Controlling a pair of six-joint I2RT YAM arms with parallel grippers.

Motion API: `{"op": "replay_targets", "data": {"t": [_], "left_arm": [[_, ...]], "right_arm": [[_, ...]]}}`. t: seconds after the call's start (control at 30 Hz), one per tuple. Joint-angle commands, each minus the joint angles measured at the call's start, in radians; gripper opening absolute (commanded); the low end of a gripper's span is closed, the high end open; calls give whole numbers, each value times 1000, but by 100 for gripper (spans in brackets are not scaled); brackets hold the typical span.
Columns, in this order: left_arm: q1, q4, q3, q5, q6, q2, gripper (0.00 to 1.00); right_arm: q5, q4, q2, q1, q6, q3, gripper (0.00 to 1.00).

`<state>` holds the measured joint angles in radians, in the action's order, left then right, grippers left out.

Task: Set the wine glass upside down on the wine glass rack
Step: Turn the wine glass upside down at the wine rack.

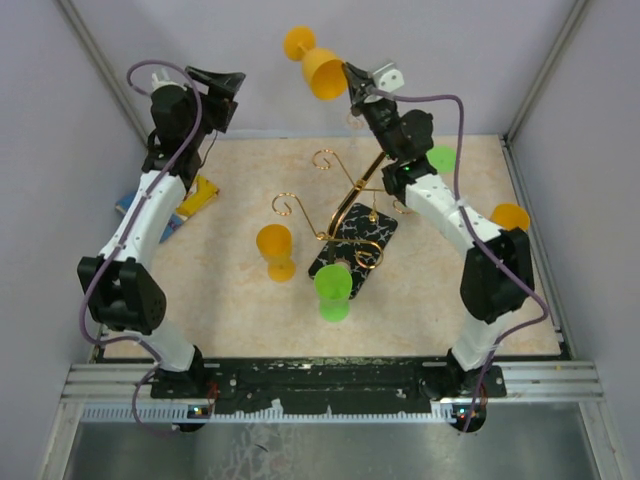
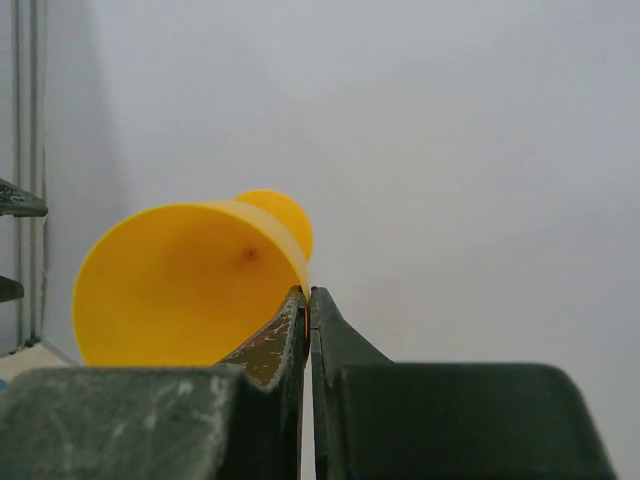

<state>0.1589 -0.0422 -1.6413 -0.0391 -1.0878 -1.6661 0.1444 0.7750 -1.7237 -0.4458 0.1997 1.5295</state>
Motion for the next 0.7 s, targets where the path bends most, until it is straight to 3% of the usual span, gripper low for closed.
{"op": "replay_targets", "data": {"t": [0.0,0.2,0.67], "left_arm": [[-7,-148,99,-71,-245,60,86],[-8,-295,208,-47,-380,92,82],[-7,-378,178,-143,-473,-1,57]], "right_arm": [[-12,204,-76,-56,61,11,0],[13,244,-127,-96,83,19,0],[106,228,-153,-135,79,45,0]]}}
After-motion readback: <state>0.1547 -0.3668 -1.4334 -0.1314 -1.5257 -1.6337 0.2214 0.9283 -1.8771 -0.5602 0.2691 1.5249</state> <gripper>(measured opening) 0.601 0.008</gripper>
